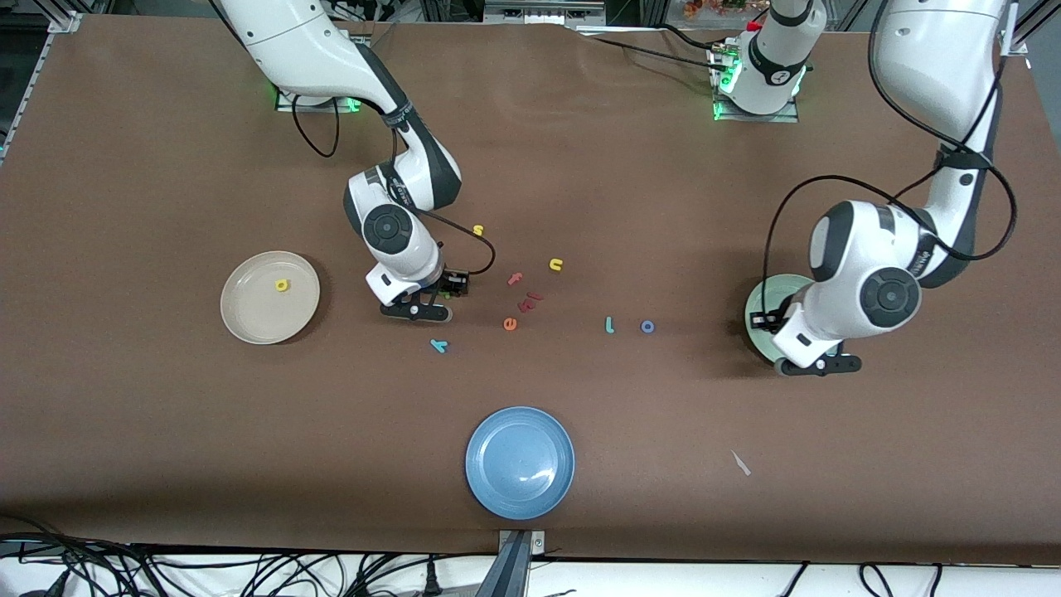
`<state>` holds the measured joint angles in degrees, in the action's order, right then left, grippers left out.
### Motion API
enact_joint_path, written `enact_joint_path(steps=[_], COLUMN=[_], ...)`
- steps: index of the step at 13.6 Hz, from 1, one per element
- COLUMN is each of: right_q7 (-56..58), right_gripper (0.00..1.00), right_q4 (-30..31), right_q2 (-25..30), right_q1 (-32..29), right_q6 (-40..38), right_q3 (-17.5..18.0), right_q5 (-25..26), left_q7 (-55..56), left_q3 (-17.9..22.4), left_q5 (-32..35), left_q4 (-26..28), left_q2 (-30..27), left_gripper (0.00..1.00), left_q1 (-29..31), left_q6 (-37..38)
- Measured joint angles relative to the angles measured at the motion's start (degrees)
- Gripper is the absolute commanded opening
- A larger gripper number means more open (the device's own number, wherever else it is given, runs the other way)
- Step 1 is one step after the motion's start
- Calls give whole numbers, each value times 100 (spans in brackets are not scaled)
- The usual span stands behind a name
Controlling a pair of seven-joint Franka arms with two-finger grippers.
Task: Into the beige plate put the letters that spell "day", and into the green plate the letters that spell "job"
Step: 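Carry the pink b to the green plate while the right gripper grasps green b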
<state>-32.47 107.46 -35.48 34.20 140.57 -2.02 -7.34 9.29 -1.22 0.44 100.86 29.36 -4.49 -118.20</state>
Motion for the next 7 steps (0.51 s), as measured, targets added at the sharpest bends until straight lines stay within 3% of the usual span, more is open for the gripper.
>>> enact_joint_path(steps=[4,5,7], right_q7=[-4,-7,-8], right_gripper=[31,24,19], right_q4=[-9,-20,-24], right_q2=[2,3,4], right_q1=[0,-1,-1], right_q6=[0,-2,-3], right_q3=[-4,-10,-12], right_q5=[0,-1,-1], left_q7=[-597,-635,-639], left_q3=[-1,-3,-22], left_q5=[4,4,4], left_q4=[50,54,54], left_q2=[263,353,483], left_gripper=[28,36,68], left_q1=[357,385,389], left_q6=[-2,-10,-26])
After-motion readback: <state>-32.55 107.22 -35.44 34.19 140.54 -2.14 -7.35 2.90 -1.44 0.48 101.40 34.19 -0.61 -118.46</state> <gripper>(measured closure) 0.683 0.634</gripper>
